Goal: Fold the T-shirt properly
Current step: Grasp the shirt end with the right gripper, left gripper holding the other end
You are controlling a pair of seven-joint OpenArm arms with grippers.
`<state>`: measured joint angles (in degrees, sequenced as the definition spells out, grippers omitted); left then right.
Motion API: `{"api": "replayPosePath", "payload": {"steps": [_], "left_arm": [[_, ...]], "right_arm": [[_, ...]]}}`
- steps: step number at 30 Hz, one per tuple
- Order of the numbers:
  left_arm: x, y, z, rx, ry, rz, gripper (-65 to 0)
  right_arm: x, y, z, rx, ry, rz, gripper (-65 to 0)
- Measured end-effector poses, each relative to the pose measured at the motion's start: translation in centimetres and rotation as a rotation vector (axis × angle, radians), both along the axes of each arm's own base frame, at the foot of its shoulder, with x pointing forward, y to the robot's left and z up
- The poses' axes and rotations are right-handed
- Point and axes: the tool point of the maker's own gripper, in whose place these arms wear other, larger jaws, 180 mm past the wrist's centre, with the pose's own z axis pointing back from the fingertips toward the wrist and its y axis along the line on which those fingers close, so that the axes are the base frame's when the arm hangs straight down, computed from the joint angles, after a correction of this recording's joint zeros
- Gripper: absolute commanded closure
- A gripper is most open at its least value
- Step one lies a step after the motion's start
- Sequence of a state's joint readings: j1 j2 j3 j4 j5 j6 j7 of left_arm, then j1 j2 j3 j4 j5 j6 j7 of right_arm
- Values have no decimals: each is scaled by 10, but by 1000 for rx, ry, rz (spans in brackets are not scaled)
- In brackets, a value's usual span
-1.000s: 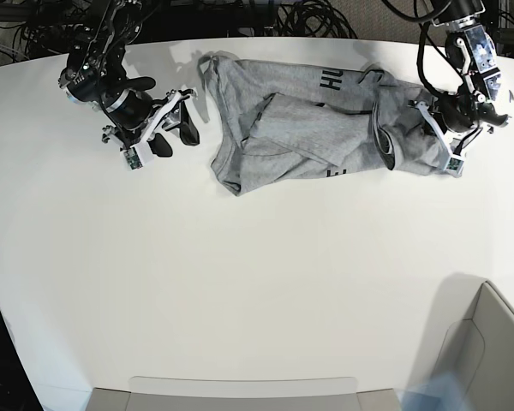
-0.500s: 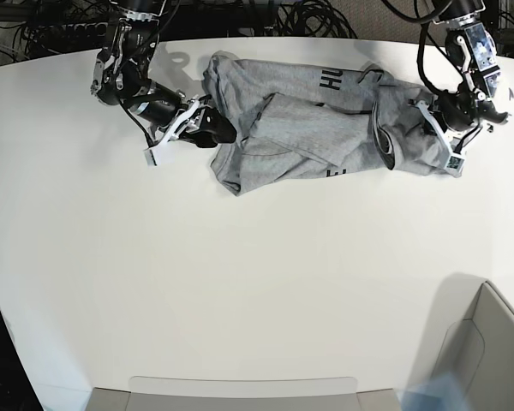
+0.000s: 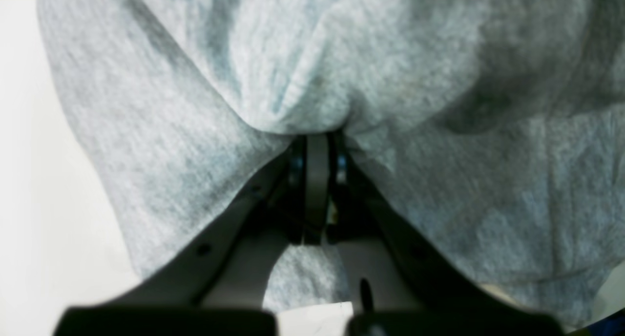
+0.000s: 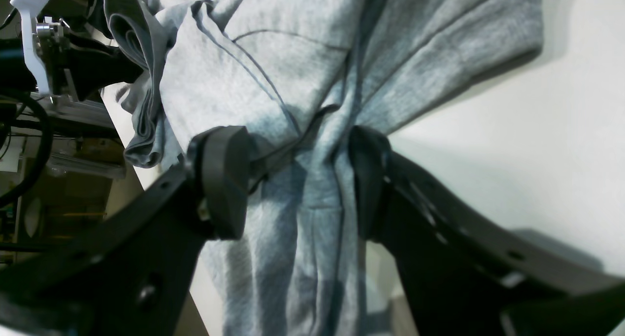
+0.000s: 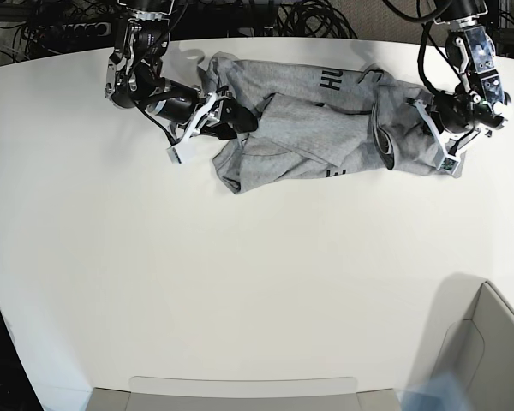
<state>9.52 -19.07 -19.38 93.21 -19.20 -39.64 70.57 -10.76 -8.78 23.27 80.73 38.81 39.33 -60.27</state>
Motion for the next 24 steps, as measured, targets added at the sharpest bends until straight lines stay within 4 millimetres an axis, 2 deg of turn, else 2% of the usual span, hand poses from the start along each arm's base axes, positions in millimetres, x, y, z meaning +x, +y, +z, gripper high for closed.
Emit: {"api": "replayPosePath", "payload": {"steps": [4, 8, 12, 14, 16, 19, 21, 24], "left_arm": [[0, 0, 0, 0, 0, 0, 0], [0, 0, 0, 1, 0, -1, 0], [0, 0, 0, 0, 0, -1, 0], [0, 0, 0, 3, 1, -1, 0], [0, 0, 0, 2, 1, -2, 0], [0, 0, 0, 3, 1, -1, 0], [0, 0, 0, 3, 1, -1, 0], [0, 0, 0, 2, 1, -1, 0]], "right_arm": [[-1, 5, 1, -1, -5, 27, -320], [-5, 38, 6, 23, -38, 102, -320], [-18, 74, 14, 72, -68, 185, -320], [-21, 88, 24, 136, -84, 184, -320], [-21, 94, 33, 194, -101, 155, -319], [-24, 95, 32, 190, -108, 167, -310], [-22, 95, 33, 187, -112, 168, -254], [-16, 96, 36, 186, -129, 172, -101]]}}
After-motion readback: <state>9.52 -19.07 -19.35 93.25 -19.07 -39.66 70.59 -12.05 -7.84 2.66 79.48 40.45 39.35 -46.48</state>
